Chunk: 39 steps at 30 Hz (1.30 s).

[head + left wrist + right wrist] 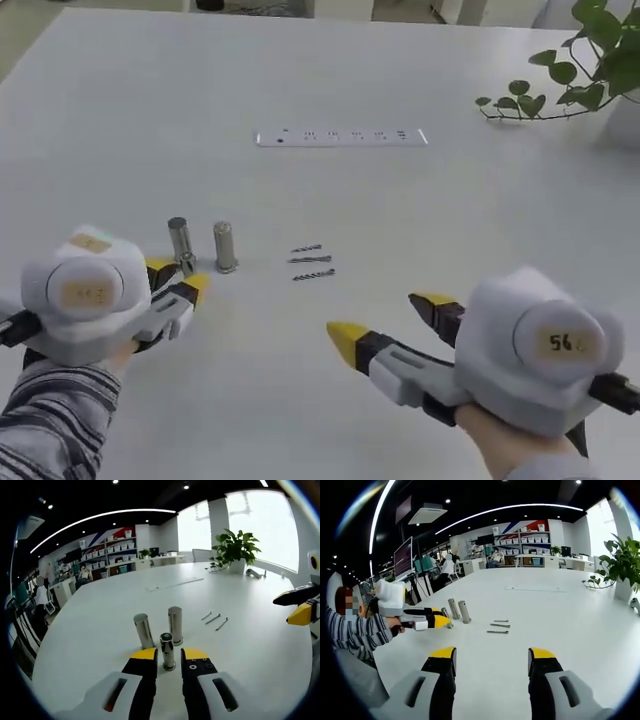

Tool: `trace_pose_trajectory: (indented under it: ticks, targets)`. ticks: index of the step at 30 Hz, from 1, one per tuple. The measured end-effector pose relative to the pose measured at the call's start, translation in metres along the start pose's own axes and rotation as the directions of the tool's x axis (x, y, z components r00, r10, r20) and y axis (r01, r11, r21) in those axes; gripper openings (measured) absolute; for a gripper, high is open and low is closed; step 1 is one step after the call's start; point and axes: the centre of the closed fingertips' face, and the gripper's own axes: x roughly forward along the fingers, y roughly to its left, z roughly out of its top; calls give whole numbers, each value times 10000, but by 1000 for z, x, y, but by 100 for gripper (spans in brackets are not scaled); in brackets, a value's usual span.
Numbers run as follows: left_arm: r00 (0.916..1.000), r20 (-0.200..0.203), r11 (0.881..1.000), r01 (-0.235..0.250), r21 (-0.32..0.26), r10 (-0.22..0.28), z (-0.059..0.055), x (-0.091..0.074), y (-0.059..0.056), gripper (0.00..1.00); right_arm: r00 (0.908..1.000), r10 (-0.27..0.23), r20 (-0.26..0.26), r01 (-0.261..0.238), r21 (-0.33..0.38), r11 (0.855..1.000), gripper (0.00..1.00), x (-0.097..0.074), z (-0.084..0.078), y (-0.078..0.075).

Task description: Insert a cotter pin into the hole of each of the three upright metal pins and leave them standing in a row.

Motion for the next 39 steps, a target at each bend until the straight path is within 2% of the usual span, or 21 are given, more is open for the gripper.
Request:
trace_pose_trajectory:
  ticks: [7,16,23,29,35,39]
  targets:
    - [9998,-161,9996,-74,275,78,-5,3,0,9,9999,-53,-107,53,-22,10000,54,0,-3,-1]
    - [10000,-5,9998,-38,196,38,2,9,0,6,9996,-34,-267,32,-65,10000,54,2,-7,-4]
    - [9998,10,9998,190,69,-190,5,10,-4,5,9995,-199,-226,196,-150,9997,54,2,-5,-7]
    - [9988,-32,9985,495,229,-495,5,7,-12,5,9995,-200,-228,196,-167,9997,54,1,-5,-7]
    - [9946,-3,9939,1035,375,-1036,5,3,-30,5,9997,-152,-181,149,-144,9998,54,1,-3,-7]
    - [9893,-20,9875,1457,598,-1458,5,1,-48,5,9998,-99,-189,96,-154,9998,53,1,-3,-5]
